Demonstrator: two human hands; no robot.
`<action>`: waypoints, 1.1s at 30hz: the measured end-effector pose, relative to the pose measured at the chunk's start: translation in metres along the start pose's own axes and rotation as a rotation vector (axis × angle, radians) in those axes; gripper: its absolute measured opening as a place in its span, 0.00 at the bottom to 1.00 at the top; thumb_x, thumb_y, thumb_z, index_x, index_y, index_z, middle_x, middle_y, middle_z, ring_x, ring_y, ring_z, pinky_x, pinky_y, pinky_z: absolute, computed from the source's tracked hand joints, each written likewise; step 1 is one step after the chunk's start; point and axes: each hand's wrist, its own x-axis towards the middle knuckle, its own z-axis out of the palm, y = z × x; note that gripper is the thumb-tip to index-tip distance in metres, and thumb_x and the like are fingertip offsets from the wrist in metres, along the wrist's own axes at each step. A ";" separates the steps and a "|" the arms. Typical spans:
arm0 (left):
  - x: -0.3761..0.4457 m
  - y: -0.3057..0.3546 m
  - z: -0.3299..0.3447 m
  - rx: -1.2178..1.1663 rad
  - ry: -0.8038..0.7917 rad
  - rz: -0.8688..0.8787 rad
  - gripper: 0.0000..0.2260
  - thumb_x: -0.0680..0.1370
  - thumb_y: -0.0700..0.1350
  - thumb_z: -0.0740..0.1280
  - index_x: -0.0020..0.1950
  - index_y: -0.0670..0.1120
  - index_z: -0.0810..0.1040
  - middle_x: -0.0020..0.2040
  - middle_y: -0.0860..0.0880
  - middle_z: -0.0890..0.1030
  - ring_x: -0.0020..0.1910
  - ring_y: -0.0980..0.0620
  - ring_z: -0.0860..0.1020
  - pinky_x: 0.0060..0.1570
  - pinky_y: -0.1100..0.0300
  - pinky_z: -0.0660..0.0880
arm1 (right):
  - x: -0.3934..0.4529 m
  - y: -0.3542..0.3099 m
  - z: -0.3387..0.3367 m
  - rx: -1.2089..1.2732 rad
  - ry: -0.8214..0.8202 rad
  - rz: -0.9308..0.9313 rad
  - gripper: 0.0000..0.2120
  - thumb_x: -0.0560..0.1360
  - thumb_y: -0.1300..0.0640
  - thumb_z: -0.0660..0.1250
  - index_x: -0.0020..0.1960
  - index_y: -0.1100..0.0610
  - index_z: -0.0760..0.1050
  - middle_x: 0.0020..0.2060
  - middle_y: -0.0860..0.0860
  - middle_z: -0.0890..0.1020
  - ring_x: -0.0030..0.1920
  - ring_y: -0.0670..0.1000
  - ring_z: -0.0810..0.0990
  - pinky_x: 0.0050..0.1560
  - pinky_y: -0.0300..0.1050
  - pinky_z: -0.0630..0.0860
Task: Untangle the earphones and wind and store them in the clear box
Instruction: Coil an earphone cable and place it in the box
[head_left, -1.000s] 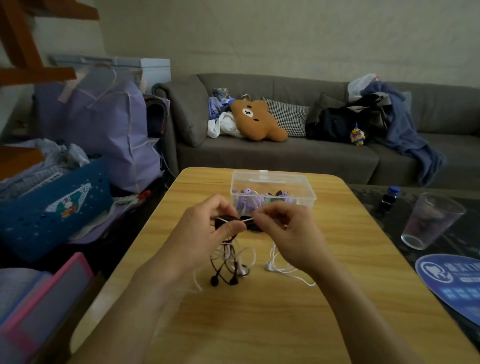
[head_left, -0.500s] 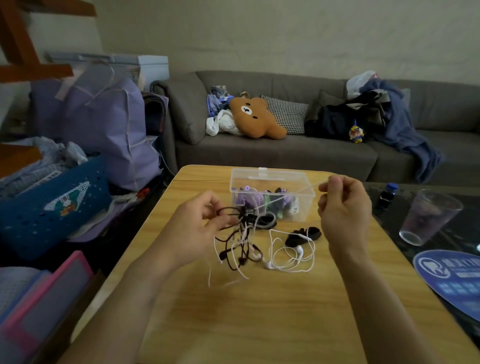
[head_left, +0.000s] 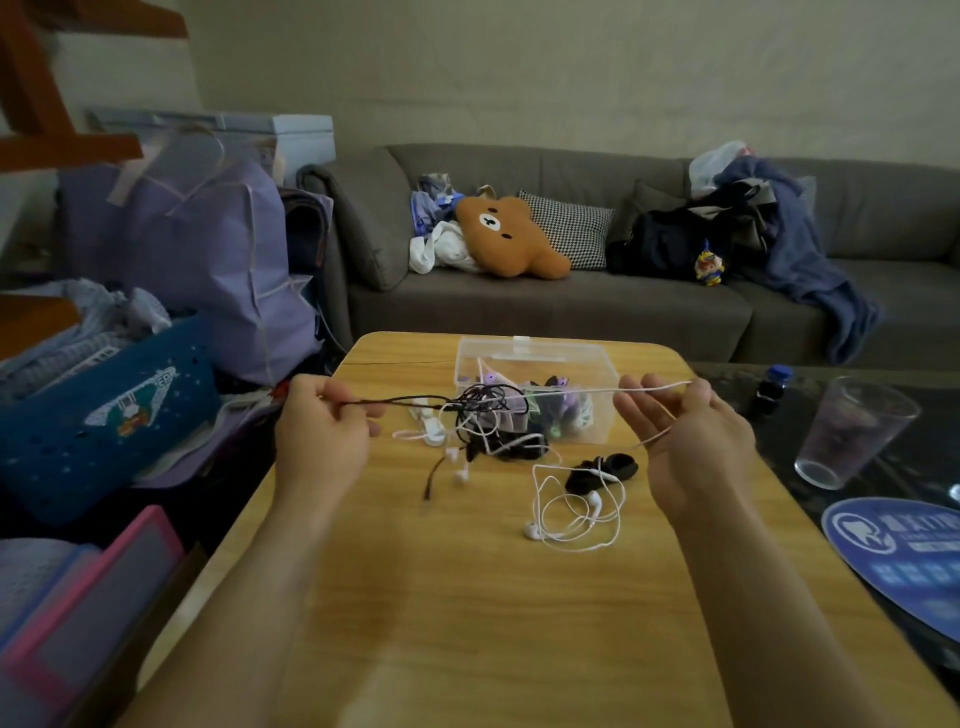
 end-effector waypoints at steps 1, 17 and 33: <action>-0.003 0.003 0.000 0.012 -0.011 0.035 0.16 0.77 0.30 0.64 0.49 0.52 0.68 0.49 0.50 0.83 0.50 0.50 0.82 0.56 0.46 0.79 | -0.002 0.001 0.002 -0.002 -0.028 0.010 0.18 0.87 0.55 0.51 0.49 0.66 0.72 0.51 0.63 0.81 0.43 0.54 0.88 0.42 0.47 0.84; -0.036 0.011 0.028 0.455 -0.421 0.607 0.08 0.81 0.55 0.63 0.50 0.56 0.81 0.35 0.62 0.78 0.38 0.65 0.75 0.69 0.51 0.64 | -0.012 0.002 0.016 0.196 -0.348 -0.056 0.12 0.86 0.56 0.52 0.50 0.59 0.70 0.33 0.53 0.79 0.37 0.54 0.83 0.39 0.47 0.82; -0.017 0.002 0.004 0.713 -0.472 0.380 0.06 0.81 0.50 0.67 0.52 0.55 0.84 0.45 0.58 0.82 0.46 0.58 0.78 0.58 0.50 0.75 | 0.014 -0.006 -0.007 -0.725 -0.263 -0.351 0.06 0.79 0.51 0.69 0.47 0.53 0.77 0.30 0.47 0.74 0.32 0.47 0.71 0.38 0.44 0.71</action>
